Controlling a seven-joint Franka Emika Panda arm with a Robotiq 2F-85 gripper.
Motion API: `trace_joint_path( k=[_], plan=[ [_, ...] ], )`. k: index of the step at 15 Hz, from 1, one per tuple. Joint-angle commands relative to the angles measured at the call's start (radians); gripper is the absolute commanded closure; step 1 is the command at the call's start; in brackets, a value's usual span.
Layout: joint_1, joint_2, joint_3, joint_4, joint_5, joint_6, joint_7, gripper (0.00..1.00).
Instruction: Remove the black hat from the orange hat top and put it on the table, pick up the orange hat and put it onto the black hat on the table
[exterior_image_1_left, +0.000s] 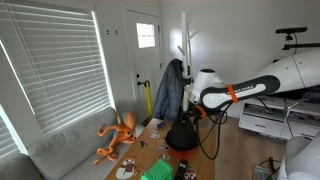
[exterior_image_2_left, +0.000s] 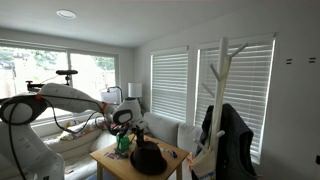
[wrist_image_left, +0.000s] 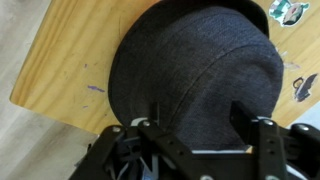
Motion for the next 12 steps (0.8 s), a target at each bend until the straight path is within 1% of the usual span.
trace_joint_path(
  k=[1,5,7,9,12],
  plan=[
    [0.018,0.020,-0.012,0.024,0.030,0.008,-0.011,0.58],
    [0.014,0.024,-0.010,0.030,0.020,-0.025,-0.004,0.87],
    [0.014,0.030,-0.011,0.032,0.019,-0.038,-0.004,0.99],
    [0.013,0.034,-0.010,0.032,0.017,-0.047,-0.001,1.00],
    [0.012,0.022,-0.009,0.039,0.012,-0.061,0.002,0.99]
  ],
)
